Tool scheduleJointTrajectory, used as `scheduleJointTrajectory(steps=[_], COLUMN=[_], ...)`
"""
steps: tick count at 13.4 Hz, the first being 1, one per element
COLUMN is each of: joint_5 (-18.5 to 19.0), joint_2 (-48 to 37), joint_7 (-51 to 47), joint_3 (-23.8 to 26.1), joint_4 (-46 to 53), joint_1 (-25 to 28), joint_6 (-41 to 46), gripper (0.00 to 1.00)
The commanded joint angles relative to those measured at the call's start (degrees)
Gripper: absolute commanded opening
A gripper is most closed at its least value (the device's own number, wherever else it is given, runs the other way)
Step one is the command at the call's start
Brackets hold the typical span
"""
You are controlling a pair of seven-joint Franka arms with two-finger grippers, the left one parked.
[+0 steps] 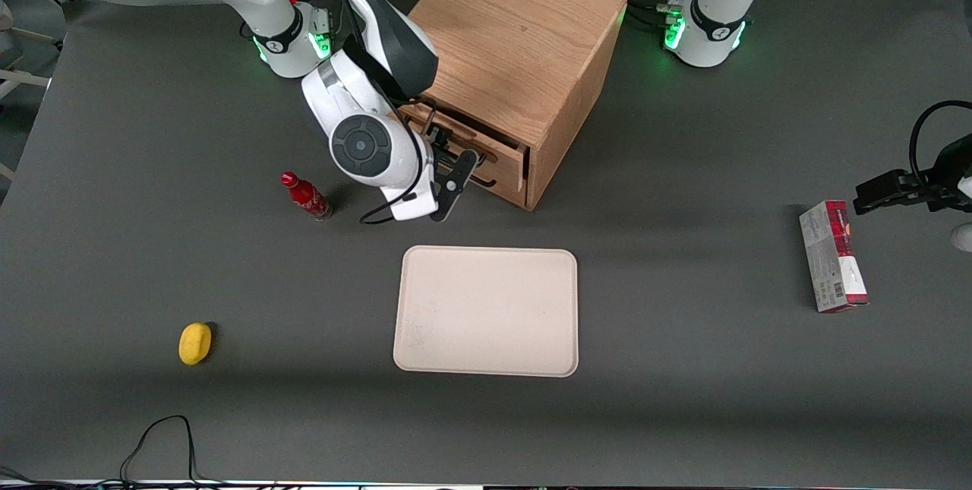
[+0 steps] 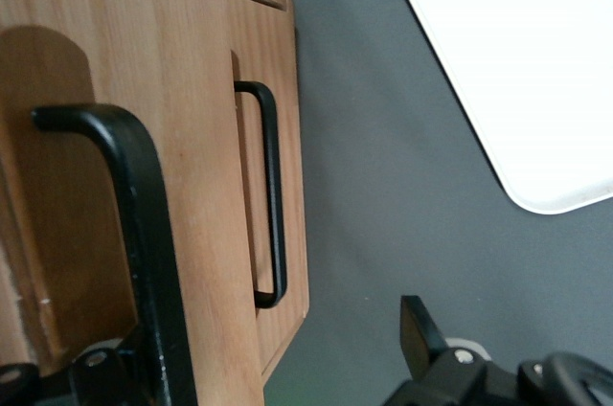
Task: Open upper drawer
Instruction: 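Pull the upper drawer outward by its handle with the right gripper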
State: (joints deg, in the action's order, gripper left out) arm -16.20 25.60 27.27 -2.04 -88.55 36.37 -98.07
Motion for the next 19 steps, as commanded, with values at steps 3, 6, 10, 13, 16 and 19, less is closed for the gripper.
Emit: scheduleJointTrajectory(steps=[3,6,10,13,16,19], joint_5=[-0.5,0.73,0.73,0.82,0.82,0.82], joint_2=[0.85,1.82,2.7,3.84,5.24,6.65], joint_7=[2.08,2.35,4.8,6.04,6.91,7.09], joint_3=[-0.33,-0.33,-0.33,-0.33,-0.33,-0.33], joint_4=[1.01,3.29,4.87,5.84,8.39,10.49], joint_1=[-1.21,-1.65,-3.67,-4.72,-6.48,-7.97], joint_6=[-1.42,-1.33,-1.33,-1.42,-1.33,-1.33], gripper=[1.0,1.0,1.0,1.0,1.0,1.0])
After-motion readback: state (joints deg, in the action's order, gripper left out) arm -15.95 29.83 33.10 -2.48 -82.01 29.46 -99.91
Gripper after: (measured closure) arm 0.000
